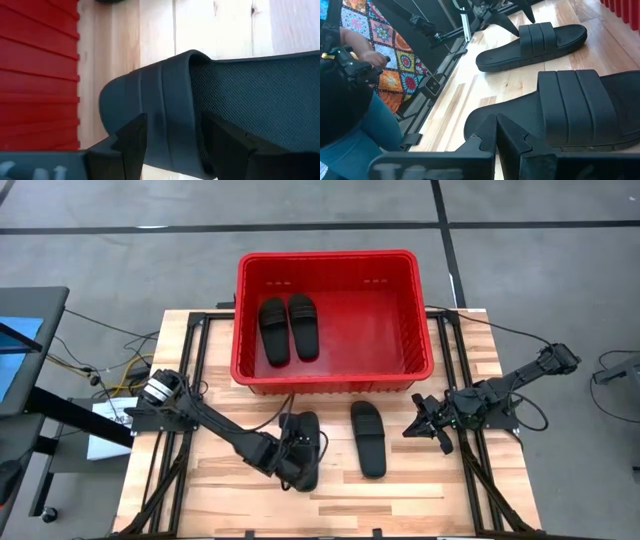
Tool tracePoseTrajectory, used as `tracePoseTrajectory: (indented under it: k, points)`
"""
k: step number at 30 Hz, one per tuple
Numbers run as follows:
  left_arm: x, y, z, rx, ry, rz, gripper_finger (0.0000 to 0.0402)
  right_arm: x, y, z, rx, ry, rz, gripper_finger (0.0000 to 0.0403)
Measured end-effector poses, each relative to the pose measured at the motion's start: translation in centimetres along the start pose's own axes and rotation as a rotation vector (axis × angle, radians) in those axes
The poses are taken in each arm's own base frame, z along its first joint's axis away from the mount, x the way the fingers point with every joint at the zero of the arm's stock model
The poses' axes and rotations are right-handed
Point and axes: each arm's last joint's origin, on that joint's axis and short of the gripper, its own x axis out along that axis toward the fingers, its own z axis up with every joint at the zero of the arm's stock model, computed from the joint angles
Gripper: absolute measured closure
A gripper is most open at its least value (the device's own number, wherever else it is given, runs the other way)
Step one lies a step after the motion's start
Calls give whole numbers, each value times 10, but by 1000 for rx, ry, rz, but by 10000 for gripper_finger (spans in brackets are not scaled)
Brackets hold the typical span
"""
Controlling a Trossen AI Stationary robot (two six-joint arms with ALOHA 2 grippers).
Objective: Pick and place slides into bin
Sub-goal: Put the black slipper into the red bin
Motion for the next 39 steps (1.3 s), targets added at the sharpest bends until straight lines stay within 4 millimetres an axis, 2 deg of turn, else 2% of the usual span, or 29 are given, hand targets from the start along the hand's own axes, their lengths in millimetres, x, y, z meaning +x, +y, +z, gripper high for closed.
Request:
tracePoseTrajectory:
  k: [6,9,11,14,16,26,33,39]
  points:
    - [26,-3,-3,-8,64,-14,224,0,0,0,0,-1,0,403]
    - [36,-9,-6,-10,92,9,239,0,0,0,0,-1,0,403]
    - [37,-11,-6,-10,110,17,270,0,0,0,0,0,0,403]
    - [31,-17,-6,22,106,44,353,0,0,0,0,0,0,403]
    - [22,-18,-2,38,97,65,386,0,0,0,0,0,0,403]
    - [-32,-12,40,81,61,56,399,0,0,0,0,0,0,403]
    - [-79,8,77,51,-30,32,400,0,0,0,0,0,0,403]
    - [-132,31,104,30,-172,64,401,0,0,0,0,0,0,403]
